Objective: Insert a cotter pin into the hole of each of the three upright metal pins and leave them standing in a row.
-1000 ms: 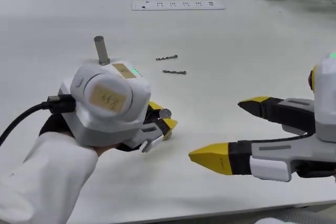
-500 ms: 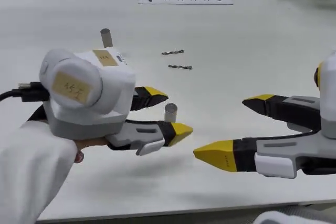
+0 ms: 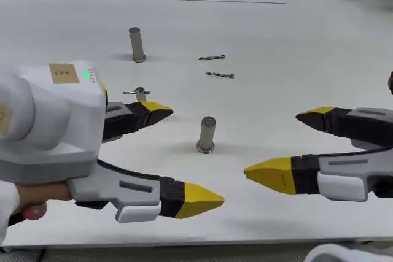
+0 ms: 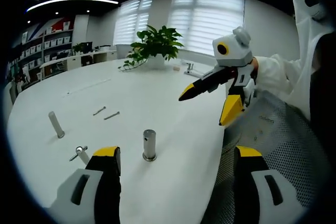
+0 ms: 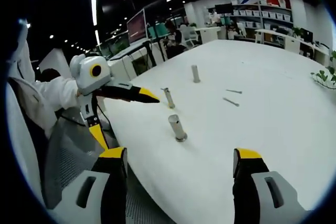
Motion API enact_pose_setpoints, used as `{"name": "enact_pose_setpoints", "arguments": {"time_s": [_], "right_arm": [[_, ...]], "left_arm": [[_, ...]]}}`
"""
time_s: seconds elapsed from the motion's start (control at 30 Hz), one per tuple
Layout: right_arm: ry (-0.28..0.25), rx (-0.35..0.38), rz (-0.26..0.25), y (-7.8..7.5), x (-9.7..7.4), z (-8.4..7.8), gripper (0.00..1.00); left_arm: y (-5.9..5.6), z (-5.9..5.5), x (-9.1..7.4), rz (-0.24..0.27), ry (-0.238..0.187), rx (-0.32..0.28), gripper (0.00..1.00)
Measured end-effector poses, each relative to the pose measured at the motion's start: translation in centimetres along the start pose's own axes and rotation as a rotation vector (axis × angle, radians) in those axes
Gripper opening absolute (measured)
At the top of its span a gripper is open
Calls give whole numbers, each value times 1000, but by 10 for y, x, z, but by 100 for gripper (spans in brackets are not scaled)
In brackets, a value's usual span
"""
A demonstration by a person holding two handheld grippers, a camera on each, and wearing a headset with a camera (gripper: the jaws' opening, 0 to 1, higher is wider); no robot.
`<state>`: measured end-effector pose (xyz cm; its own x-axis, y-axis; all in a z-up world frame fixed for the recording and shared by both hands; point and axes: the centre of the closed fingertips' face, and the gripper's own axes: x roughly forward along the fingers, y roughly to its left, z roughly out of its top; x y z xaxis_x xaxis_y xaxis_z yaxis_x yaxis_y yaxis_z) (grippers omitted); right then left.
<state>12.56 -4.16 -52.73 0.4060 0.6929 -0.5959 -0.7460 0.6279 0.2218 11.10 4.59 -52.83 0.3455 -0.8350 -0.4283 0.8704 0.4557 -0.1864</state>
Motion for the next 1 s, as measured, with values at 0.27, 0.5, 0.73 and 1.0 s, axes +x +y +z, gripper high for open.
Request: {"name": "enact_pose_setpoints", "arguments": {"time_s": [0.27,0.5,0.73,1.0], "right_arm": [[38,-81,-7,-18,-3,5,75],[81,-174,4,-41,-1,20,62],[180,-270,36,-57,13,28,54],[274,-411,87,-71,45,40,35]], "left_arm": [[11,1,-9,83,-25,-61,99],[11,0,-20,124,-33,-90,99],[13,-12,-32,149,-30,-152,99],[19,-9,-44,168,-85,-220,99]]}}
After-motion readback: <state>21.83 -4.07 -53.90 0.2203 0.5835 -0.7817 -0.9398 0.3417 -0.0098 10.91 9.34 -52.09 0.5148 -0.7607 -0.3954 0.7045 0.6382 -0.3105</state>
